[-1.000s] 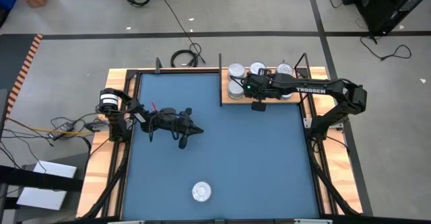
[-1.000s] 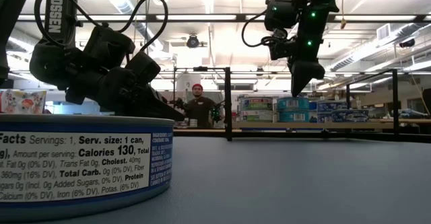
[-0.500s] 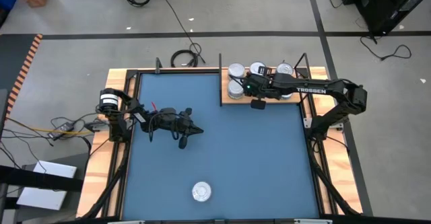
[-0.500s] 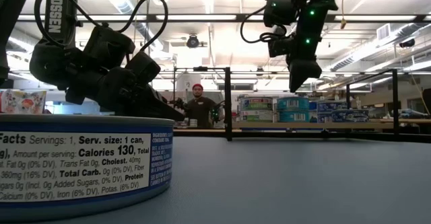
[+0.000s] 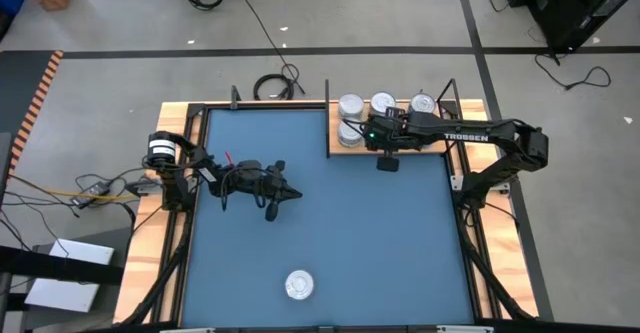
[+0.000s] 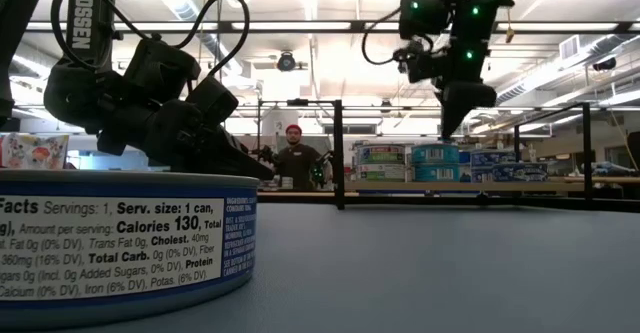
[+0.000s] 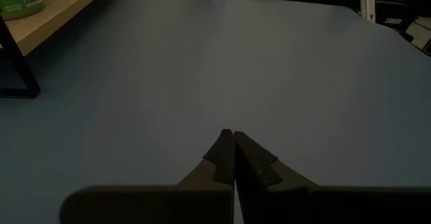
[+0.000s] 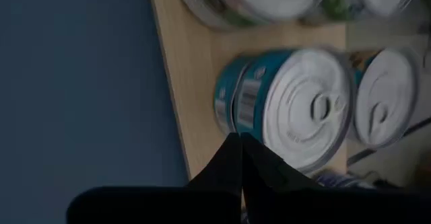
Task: Stack canned seafood by type on shelf
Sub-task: Stack the yellow and blue tuna can on to the yellow and blue tuna can on the shelf
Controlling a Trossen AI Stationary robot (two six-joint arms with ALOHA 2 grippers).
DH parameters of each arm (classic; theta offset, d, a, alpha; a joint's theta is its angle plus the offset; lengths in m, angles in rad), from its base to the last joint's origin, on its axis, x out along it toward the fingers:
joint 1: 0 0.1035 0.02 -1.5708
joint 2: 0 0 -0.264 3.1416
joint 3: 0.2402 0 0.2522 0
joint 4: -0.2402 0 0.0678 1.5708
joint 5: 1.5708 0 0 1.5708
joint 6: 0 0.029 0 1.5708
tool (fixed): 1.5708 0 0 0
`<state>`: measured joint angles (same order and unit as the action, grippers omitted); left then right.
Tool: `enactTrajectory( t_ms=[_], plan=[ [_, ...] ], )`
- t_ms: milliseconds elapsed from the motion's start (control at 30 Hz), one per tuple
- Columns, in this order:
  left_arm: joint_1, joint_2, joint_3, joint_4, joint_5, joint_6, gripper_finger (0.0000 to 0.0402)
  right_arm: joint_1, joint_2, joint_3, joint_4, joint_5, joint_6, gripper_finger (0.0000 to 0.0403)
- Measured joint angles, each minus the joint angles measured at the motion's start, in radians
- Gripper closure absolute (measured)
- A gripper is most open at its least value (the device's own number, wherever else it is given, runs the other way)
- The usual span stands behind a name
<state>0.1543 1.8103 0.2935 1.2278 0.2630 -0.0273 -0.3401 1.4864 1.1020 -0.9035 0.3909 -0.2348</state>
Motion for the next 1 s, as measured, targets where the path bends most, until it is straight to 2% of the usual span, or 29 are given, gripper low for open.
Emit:
enactTrajectory(
  t_ms=[400, 733, 1000],
  plan=[
    [0.0, 0.0, 0.0, 0.0, 0.0, 0.001, 0.0396, -0.031, 0.0, -0.128, 0.16, 0.005, -0.003, 0.0398],
    [0.0, 0.0, 0.0, 0.0, 0.0, 0.018, 0.0397, -0.027, 0.0, -0.132, 0.195, 0.042, -0.004, 0.0396],
    [0.0, 0.0, 0.0, 0.0, 0.0, 0.017, 0.0397, 0.034, -0.001, -0.132, 0.184, 0.045, 0.024, 0.0397]
  ],
)
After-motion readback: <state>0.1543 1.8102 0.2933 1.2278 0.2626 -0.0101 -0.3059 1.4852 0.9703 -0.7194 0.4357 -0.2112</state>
